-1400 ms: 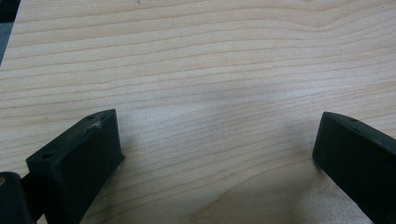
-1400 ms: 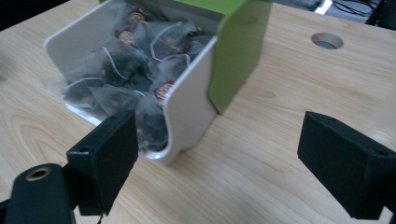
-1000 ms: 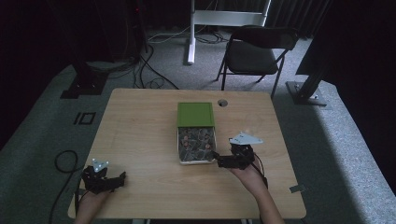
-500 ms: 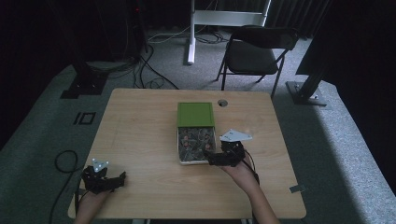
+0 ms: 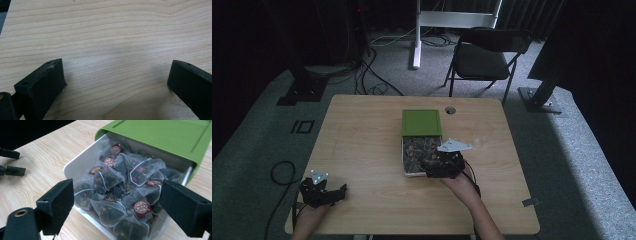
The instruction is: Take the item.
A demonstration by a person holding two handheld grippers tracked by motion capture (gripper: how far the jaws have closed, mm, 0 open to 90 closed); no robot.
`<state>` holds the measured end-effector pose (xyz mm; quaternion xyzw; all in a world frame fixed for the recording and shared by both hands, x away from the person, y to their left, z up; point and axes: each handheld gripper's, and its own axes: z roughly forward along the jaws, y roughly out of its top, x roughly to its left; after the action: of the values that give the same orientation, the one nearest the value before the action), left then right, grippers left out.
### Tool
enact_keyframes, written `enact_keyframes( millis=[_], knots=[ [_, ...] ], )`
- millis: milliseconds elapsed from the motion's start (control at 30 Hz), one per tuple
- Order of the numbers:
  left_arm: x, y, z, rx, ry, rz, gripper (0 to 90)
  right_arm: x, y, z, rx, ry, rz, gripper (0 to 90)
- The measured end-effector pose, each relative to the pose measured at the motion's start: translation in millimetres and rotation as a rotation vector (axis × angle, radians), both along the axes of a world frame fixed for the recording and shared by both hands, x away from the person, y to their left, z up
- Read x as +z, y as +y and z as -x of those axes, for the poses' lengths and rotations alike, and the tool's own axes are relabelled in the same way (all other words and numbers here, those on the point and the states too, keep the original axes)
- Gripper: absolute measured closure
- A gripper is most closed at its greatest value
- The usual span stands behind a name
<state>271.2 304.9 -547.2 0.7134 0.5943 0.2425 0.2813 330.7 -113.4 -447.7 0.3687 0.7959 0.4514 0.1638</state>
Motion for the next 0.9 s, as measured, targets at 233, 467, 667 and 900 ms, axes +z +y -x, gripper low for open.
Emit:
enact_keyframes(
  millis=[233, 467, 667, 900],
  knots=[
    [0.1, 0.1, 0.0, -0.001, 0.001, -0.001, 1.6, -3.4, 15.1, -1.0, 0.009, 0.010, -0.007, 12.8],
    [0.1, 0.1, 0.0, -0.001, 0.001, -0.001, 1.6, -10.9, 30.7, -0.5, 0.011, 0.015, 0.008, 13.8],
    [0.2, 0.1, 0.1, -0.002, 0.003, -0.001, 1.6, -15.3, 39.7, -2.2, -0.013, 0.023, 0.018, 14.4],
    [0.2, 0.3, 0.1, -0.003, 0.003, -0.003, 1.6, -19.1, 44.6, -6.4, -0.071, 0.039, 0.023, 15.1]
  ],
)
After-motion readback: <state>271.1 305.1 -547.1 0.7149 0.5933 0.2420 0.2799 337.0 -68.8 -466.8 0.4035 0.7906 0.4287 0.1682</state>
